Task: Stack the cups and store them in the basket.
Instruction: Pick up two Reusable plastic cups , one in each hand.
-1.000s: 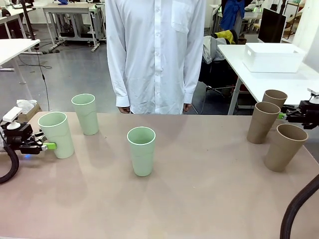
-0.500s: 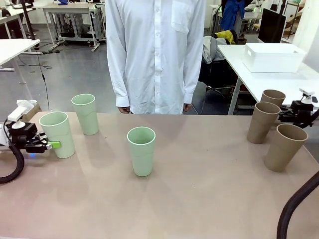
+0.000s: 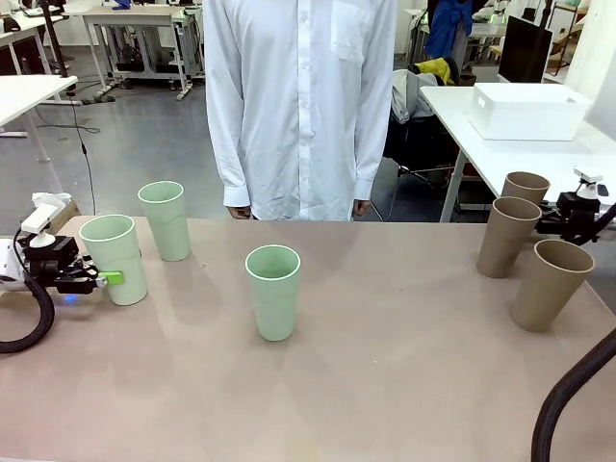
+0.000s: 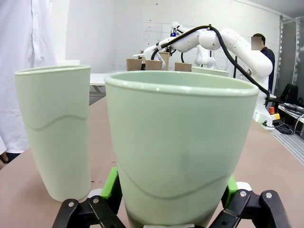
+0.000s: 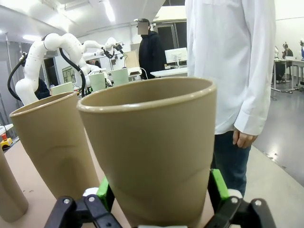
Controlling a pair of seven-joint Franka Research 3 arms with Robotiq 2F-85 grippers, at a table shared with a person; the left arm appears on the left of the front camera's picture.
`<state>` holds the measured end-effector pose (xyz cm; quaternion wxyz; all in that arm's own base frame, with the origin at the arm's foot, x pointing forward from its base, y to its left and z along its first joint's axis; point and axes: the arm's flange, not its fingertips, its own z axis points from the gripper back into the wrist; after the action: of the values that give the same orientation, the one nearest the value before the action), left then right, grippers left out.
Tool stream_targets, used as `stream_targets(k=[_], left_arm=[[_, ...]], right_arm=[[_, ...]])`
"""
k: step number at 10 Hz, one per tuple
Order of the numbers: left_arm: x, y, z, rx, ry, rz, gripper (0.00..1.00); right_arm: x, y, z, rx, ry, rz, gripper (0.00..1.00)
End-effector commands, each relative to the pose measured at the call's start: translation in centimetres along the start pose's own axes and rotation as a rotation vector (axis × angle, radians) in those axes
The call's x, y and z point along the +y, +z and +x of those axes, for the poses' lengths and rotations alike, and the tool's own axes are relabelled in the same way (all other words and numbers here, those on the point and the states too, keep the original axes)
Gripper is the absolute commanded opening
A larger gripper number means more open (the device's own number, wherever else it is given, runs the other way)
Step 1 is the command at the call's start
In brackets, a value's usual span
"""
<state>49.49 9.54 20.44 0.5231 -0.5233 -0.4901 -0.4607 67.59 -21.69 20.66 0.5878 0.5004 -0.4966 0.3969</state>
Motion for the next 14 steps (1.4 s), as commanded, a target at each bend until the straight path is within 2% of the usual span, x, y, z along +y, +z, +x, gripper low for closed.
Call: stream_targets(k=[1, 4, 12, 13, 14], left_arm=[[0.0, -0.4, 0.2, -0.028, -0.017, 0.005, 1.0], [-0.3, -0.5, 0.3, -0.038, -0.01, -0.009, 1.0], [-0.2, -0.7, -0.6, 0.008, -0.011, 0.008, 1.0], [-0.2, -0.7, -0.6, 0.018, -0.007, 0.02, 0.8], [-0.2, -0.6, -0.6, 0.024, -0.007, 0.023, 0.8]], right_arm=[[-1.0, -0.2, 0.6, -0.007, -0.022, -0.005, 1.0], [-0.9, -0.3, 0.8, -0.006, -0.039, 0.014, 1.0], [-0.7, -0.2, 1.2, 0.035, -0.032, 0.024, 1.0], [-0.7, -0.2, 1.2, 0.037, -0.037, 0.036, 0.81], [-0.6, -0.2, 1.1, 0.037, -0.034, 0.04, 0.81]])
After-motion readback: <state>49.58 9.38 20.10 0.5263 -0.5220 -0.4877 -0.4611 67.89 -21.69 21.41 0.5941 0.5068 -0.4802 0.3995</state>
